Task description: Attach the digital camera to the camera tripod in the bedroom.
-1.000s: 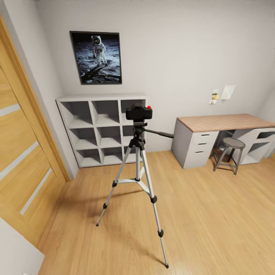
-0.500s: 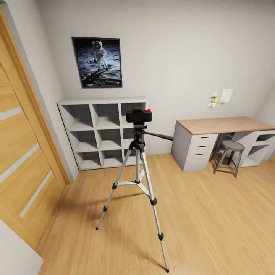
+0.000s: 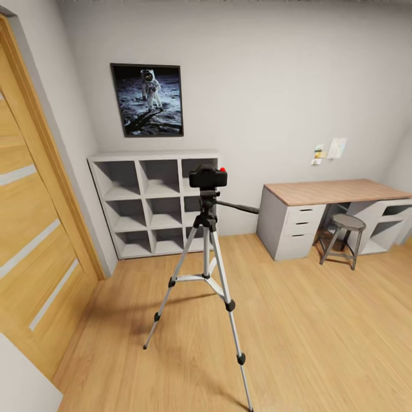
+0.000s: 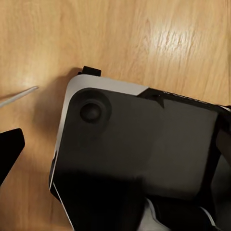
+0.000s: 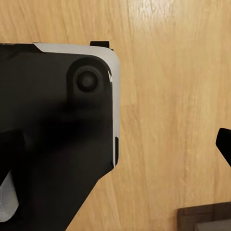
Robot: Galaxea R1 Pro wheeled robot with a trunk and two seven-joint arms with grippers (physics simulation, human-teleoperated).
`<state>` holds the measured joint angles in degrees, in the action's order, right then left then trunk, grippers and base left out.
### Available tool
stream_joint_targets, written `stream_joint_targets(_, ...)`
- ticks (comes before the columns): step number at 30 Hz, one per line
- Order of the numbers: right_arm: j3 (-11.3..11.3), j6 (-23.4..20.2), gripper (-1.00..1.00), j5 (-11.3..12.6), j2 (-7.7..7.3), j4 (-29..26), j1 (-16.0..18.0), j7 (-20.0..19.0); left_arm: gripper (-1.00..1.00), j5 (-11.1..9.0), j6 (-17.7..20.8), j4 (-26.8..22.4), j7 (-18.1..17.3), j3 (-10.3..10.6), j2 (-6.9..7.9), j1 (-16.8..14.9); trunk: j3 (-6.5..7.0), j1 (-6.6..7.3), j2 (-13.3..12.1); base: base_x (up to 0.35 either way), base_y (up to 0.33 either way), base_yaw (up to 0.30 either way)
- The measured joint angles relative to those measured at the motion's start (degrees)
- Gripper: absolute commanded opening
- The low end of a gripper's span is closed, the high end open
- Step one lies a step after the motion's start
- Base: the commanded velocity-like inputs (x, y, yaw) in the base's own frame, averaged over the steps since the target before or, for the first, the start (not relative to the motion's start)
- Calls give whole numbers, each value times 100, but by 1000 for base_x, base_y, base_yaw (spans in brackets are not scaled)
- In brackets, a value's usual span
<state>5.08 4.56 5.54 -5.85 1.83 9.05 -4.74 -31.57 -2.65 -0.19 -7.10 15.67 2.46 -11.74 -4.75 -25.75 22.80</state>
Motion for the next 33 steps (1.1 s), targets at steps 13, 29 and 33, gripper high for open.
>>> stream_joint_targets(13, 2, 0, 100, 2, 6, 0, 0, 0, 100, 52, -220, 2, -9, -12, 14, 19, 120, 0, 0, 0, 0, 0)
stream_joint_targets(29, -1, 8, 100, 2, 7, 0, 0, 0, 100, 67, -438, 3, -3, -7, 26, 19, 268, 0, -1, 0, 0, -42)
stream_joint_targets(33, -2, 9, 100, 3, 6, 0, 0, 0, 100, 69, -434, 3, -3, -7, 32, 19, 305, 0, -1, 0, 0, -88)
